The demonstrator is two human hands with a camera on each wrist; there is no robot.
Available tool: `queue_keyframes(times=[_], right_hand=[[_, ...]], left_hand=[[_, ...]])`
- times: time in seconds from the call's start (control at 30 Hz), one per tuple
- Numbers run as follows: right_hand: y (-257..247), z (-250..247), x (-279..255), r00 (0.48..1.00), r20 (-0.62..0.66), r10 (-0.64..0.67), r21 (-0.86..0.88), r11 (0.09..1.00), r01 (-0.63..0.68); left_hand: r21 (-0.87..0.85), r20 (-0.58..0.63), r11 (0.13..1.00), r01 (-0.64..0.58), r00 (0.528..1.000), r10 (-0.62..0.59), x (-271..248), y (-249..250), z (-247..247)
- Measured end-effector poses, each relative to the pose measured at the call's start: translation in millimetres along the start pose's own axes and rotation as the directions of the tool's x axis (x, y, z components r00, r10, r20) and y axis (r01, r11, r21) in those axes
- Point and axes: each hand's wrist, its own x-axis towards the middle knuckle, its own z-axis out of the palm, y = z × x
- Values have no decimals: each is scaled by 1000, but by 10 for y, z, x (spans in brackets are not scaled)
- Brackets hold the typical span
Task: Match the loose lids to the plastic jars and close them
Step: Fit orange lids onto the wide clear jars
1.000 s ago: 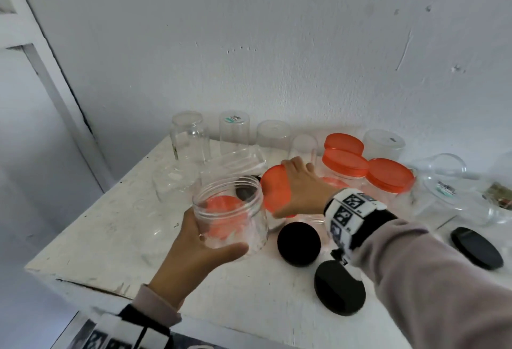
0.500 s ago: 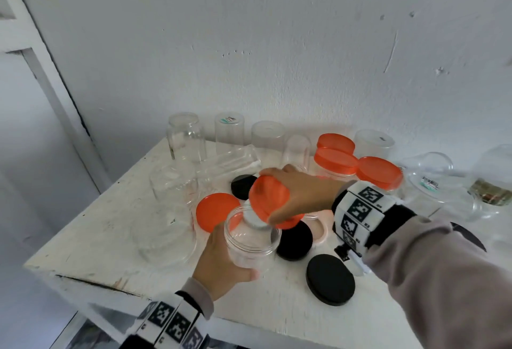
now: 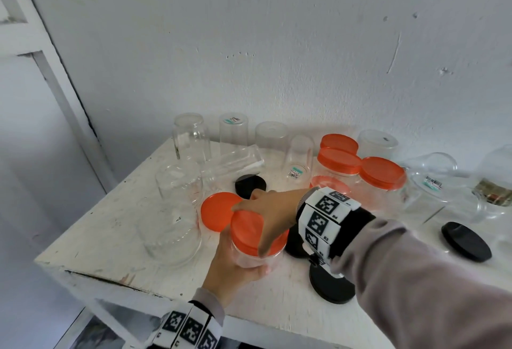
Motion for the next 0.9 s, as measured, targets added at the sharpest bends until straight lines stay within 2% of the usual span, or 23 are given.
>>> queue_keyframes(times=[0.23,0.5,0.7,0.9], right_hand=[[-34,21,-24,1000,-25,4,-21,1000,-5],[-42,103,-28,990,-76,116,61,992,-112],[-58,21,-31,1000,-24,19,6,1000,-19],[-70,19,-40,998,-34,47,-42,998,-48]], left_hand=[[74,-33,996,50,998,-48,10,-27,-4],[67,-65,997,36,997,-32,8,-96,28],[83,-71,995,50,997,-44,26,-84,18],[105,-65,992,65,996,-58,31,-68,15]])
